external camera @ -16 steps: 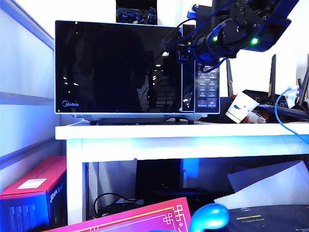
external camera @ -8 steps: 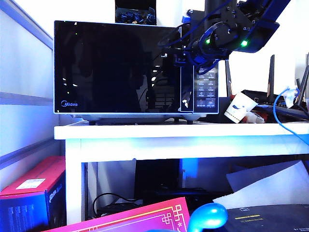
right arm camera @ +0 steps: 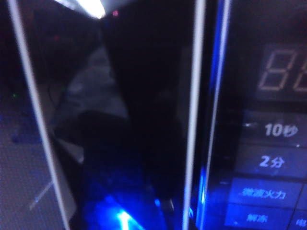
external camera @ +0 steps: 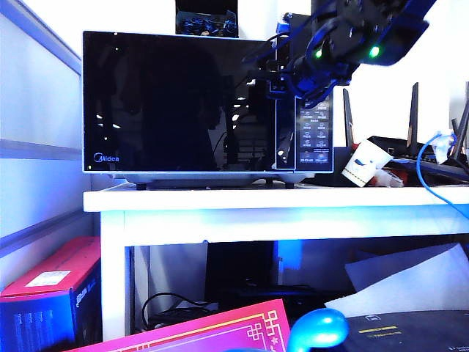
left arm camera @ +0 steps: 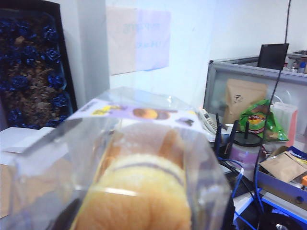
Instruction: Open the microwave door, place the box of snacks from the top of the microwave inside, then close the microwave door.
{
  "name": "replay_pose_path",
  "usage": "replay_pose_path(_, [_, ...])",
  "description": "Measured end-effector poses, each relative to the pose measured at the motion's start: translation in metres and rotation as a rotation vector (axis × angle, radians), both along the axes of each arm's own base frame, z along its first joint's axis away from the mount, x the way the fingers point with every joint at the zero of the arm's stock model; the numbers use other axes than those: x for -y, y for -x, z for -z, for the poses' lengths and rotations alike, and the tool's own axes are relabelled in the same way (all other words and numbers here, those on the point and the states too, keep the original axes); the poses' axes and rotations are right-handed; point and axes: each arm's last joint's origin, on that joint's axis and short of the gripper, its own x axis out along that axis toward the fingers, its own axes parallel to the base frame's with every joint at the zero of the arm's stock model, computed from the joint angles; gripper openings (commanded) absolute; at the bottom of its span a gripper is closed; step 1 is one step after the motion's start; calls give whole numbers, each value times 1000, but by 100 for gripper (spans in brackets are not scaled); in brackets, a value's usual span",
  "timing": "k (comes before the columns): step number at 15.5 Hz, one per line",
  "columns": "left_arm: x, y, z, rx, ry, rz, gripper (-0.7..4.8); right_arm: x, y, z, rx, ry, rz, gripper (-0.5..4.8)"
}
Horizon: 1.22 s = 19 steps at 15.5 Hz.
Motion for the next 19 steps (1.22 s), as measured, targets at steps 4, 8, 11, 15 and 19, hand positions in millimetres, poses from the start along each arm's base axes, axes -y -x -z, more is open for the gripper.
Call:
replay_pose_path(4, [0,0,0,0,0,0,277,3,7,-8,-57,20,3,-1])
replay_pose_path(8, [0,0,0,0,0,1,277,3,16,-15,-103,32,4,1])
replay_pose_path(11, [0,0,0,-1,0,-4,277,6,23,-22,-146,49,-32,201])
replay_pose_path(15, [0,0,1,-7,-2,-4,277,10,36,-51,-79,38,-77,249])
replay_pose_path(19, [0,0,1,-8,-2,-3,277,15,46,-59,-113,71,-97,247])
